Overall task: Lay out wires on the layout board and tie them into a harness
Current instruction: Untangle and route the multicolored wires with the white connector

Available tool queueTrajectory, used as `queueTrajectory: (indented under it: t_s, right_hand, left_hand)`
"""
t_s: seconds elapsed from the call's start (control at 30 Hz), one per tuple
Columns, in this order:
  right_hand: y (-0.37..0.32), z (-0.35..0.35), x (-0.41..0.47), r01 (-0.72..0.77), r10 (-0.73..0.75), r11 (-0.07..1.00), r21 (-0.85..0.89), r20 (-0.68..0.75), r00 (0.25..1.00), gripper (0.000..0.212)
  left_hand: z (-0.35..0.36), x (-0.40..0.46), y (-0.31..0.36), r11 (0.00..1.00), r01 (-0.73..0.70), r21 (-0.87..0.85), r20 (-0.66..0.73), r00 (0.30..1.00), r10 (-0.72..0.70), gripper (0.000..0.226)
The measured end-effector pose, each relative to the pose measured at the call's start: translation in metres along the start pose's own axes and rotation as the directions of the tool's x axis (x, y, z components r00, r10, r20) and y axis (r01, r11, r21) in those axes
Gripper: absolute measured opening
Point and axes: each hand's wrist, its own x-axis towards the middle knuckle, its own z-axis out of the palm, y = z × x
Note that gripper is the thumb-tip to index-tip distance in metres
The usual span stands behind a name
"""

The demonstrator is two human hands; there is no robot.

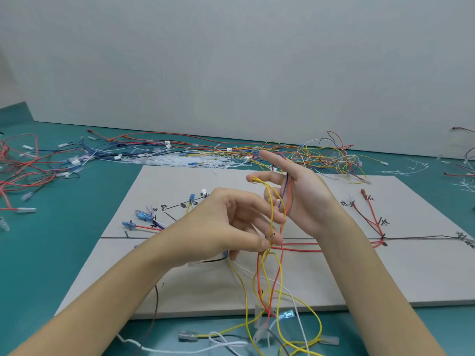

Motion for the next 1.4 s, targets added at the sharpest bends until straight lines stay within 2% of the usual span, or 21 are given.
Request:
queueTrajectory:
  t_s: [0.3, 0.43, 0.57, 0.7, 0.77, 0.8, 0.9, 0.97, 1.07, 1.17, 1.3, 1.4]
  right_hand:
    - [-0.001, -0.002, 0.0, -0.012, 0.012, 0.996, -0.088, 0.007, 1.0, 0.035]
    - [-0.004, -0.004, -0.001, 0.015, -0.013, 0.988, -0.154, 0.01, 1.0, 0.042]
    - [-0.004, -0.005, -0.002, 0.03, -0.044, 0.979, -0.204, -0.063, 0.997, 0.044]
    - [-0.005, -0.006, -0.002, 0.035, -0.068, 0.967, -0.254, -0.123, 0.99, 0.043]
    - [-0.006, -0.008, -0.003, 0.029, -0.056, 0.978, -0.208, -0.126, 0.991, 0.041]
    - [-0.006, -0.008, -0.003, 0.028, -0.049, 0.985, -0.17, -0.118, 0.992, 0.04]
    - [-0.007, -0.008, -0.003, 0.03, -0.035, 0.997, -0.071, -0.067, 0.997, 0.037]
    - [-0.006, -0.006, -0.004, 0.027, -0.027, 0.999, -0.033, -0.015, 1.0, 0.035]
    - [-0.004, -0.003, -0.004, 0.016, -0.017, 1.0, 0.01, 0.04, 0.999, 0.032]
    - [-0.004, -0.003, -0.004, 0.007, -0.008, 1.0, 0.031, 0.033, 0.999, 0.031]
    - [-0.004, -0.003, -0.005, -0.03, 0.029, 0.999, 0.024, 0.043, 0.999, 0.022]
    - [-0.002, -0.002, -0.006, -0.042, 0.041, 0.999, 0.011, 0.092, 0.995, 0.037]
  left_hand:
    - [0.0, -0.002, 0.004, 0.999, -0.011, 0.041, 0.012, 1.0, 0.011, 0.028]
    - [-0.005, -0.002, 0.004, 1.0, -0.027, 0.015, 0.05, 0.998, 0.027, 0.036]
    - [-0.011, -0.006, 0.005, 0.998, -0.067, 0.006, 0.122, 0.99, 0.065, 0.041]
    - [-0.024, -0.005, 0.004, 0.992, -0.111, 0.061, 0.099, 0.99, 0.104, 0.045]
    - [-0.03, -0.004, 0.005, 0.991, -0.135, -0.01, 0.113, 0.984, 0.136, 0.035]
    - [-0.032, -0.005, 0.006, 0.986, -0.135, -0.103, 0.135, 0.98, 0.148, 0.029]
    - [-0.038, -0.005, 0.007, 0.901, -0.034, -0.433, 0.239, 0.959, 0.151, 0.014]
    - [-0.035, -0.004, 0.005, 0.868, 0.013, -0.497, 0.247, 0.961, 0.127, 0.012]
    - [-0.025, 0.0, 0.001, 0.887, 0.057, -0.458, 0.164, 0.986, 0.021, 0.021]
    - [-0.018, 0.003, -0.002, 0.908, 0.066, -0.414, 0.054, 0.997, -0.049, 0.033]
    - [-0.013, 0.007, -0.004, 0.921, 0.04, -0.389, -0.078, 0.994, -0.076, 0.015]
    - [-0.011, 0.01, -0.008, 0.904, 0.054, -0.425, -0.152, 0.98, -0.131, 0.02]
